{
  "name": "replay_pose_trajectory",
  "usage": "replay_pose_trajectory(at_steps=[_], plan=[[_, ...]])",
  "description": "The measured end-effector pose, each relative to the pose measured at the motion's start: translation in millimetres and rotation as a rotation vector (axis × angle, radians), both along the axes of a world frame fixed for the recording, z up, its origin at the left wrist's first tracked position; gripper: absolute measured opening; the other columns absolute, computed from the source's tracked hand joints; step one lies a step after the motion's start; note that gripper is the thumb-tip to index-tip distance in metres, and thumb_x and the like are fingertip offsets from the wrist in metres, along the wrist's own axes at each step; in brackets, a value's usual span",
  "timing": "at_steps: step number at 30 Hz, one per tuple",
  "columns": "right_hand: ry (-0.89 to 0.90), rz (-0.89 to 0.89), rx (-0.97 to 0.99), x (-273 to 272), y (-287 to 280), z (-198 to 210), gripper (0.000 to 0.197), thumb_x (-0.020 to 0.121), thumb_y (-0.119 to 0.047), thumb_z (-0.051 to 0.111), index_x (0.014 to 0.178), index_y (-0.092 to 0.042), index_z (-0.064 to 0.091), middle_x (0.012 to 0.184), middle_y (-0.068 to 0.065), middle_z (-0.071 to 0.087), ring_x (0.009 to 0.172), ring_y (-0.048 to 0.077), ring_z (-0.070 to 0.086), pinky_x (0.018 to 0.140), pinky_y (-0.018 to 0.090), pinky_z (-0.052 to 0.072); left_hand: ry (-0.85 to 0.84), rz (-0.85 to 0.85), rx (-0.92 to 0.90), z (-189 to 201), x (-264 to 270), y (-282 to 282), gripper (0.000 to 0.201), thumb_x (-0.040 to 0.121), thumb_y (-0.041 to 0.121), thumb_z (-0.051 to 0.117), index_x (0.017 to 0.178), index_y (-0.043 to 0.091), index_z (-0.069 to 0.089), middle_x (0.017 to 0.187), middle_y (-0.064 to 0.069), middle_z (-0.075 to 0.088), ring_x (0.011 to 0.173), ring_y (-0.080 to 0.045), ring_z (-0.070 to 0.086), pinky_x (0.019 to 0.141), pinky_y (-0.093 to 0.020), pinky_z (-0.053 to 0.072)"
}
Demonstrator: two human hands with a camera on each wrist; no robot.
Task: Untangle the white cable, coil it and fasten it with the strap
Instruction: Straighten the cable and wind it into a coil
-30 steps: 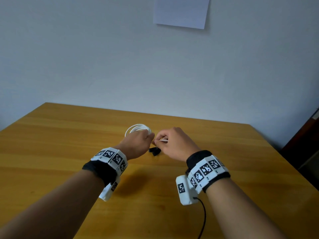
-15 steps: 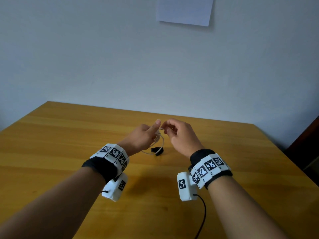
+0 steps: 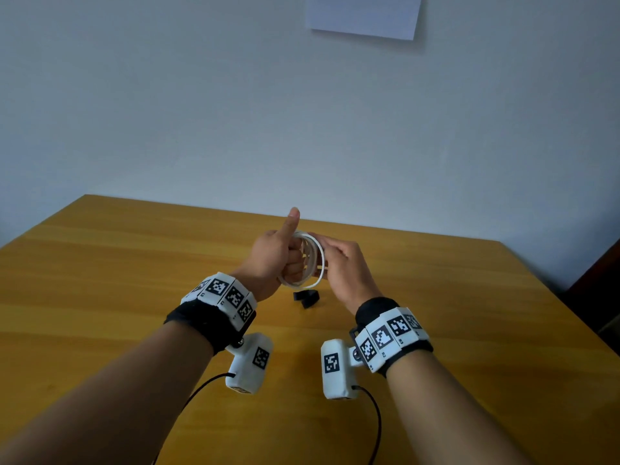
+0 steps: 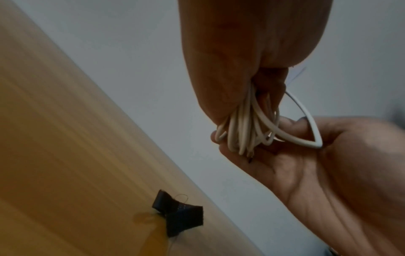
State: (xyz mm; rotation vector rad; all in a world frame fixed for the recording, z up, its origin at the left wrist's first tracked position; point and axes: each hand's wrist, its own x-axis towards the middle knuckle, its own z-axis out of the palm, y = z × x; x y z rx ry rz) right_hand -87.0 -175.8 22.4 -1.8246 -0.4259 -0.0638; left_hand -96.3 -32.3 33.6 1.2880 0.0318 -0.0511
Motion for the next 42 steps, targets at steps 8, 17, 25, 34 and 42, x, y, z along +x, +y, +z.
replay_pose_trajectory(at_steps=[8,17,25,34,42], plan=[[0.011,0.021,-0.021,18,6,-4,0.051,0.100,-0.057,0.051,0.108,-0.014,0.076,0.100,0.015,0.076,0.100,0.037,0.071,0.097,0.059,0.054,0.041,0.052,-0.125,-4,22,0,0.059,0.097,0.057,0.049,0.052,0.021,0.034,0.049,0.004,0.022,0.041,-0.014,0.021,0.044,-0.027,0.020],[-0.081,-0.006,-0.192,42,11,-14,0.032,0.110,-0.037,0.040,0.122,-0.021,0.065,0.100,-0.006,0.072,0.091,0.006,0.068,0.080,0.029,0.058,0.072,-0.066,-0.160,-11,46,3,0.058,0.096,0.061,0.045,0.058,0.021,0.029,0.055,0.002,0.015,0.046,-0.014,0.016,0.045,-0.028,0.019],[-0.016,-0.068,-0.253,55,8,-16,0.033,0.111,-0.039,0.037,0.111,-0.020,0.064,0.075,-0.010,0.056,0.056,-0.005,0.053,0.052,0.013,0.039,0.018,-0.110,0.115,-16,56,9,0.045,0.097,0.053,0.052,0.074,0.014,0.050,0.057,0.002,0.032,0.053,-0.017,0.039,0.057,-0.030,0.035],[-0.008,-0.144,-0.279,67,9,-23,0.035,0.111,-0.039,0.033,0.116,-0.016,0.059,0.084,-0.006,0.059,0.067,0.008,0.054,0.055,0.017,0.042,-0.190,-0.099,0.548,-27,68,13,0.039,0.107,0.030,0.038,0.091,0.002,0.060,0.073,-0.002,0.055,0.068,-0.016,0.053,0.068,-0.031,0.044],[0.007,-0.163,-0.253,70,10,-22,0.032,0.110,-0.039,0.035,0.116,-0.017,0.057,0.084,-0.004,0.058,0.071,0.012,0.056,0.059,0.027,0.045,-0.220,-0.137,0.788,-27,74,27,0.033,0.105,0.035,0.039,0.105,0.010,0.061,0.085,0.007,0.066,0.074,-0.016,0.061,0.066,-0.032,0.053]])
